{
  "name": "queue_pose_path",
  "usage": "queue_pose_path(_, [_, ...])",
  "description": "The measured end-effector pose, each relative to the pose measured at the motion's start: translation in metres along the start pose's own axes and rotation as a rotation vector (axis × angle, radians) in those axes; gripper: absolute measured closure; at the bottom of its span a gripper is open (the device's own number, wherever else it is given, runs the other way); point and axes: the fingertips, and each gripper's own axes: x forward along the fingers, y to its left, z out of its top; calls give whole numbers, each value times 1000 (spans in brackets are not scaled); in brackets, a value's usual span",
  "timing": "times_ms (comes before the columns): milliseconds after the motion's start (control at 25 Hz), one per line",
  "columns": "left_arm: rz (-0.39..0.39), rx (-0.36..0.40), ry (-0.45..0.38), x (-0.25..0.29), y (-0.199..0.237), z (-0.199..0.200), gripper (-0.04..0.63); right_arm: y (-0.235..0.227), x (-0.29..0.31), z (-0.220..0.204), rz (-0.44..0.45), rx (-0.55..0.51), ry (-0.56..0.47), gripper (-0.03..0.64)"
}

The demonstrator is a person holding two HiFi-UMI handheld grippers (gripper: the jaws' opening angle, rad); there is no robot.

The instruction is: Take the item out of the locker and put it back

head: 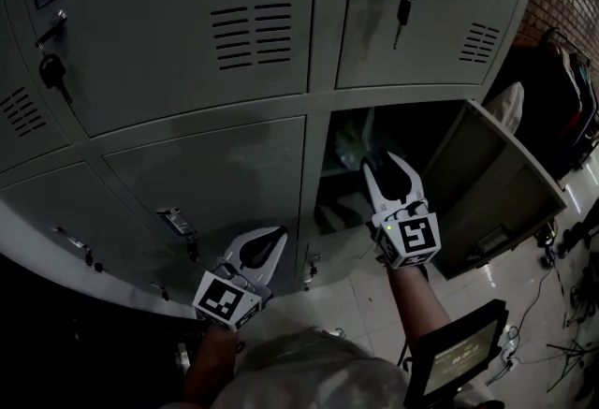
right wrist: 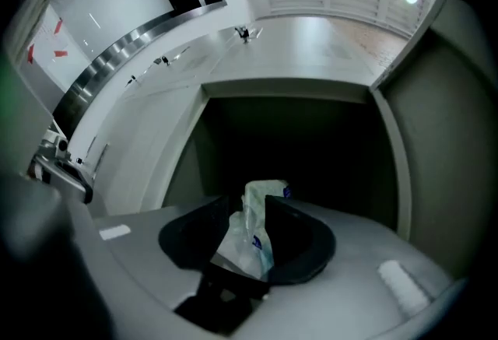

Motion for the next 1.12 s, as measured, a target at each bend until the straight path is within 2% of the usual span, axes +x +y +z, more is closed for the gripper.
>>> queue_pose_path(120, [-12, -10, -4, -13, 0, -1, 589, 12, -30, 18, -43, 20, -51, 547])
queue_pose_path(280, [-24, -35, 8, -39, -3, -11, 589, 41, -72, 18, -84, 13, -29, 612])
queue_pose_path(520, [-14, -36, 15, -77, -30, -14, 589, 77, -119, 25, -82, 22, -17, 616])
queue_pose_path(760, [-15, -35, -3, -121, -98, -6, 589, 114, -188, 41, -47, 16, 4, 598])
queue_pose_path(1120, [6, -57, 38, -203, -225, -7, 589, 165, -318, 63, 41, 53, 68, 610])
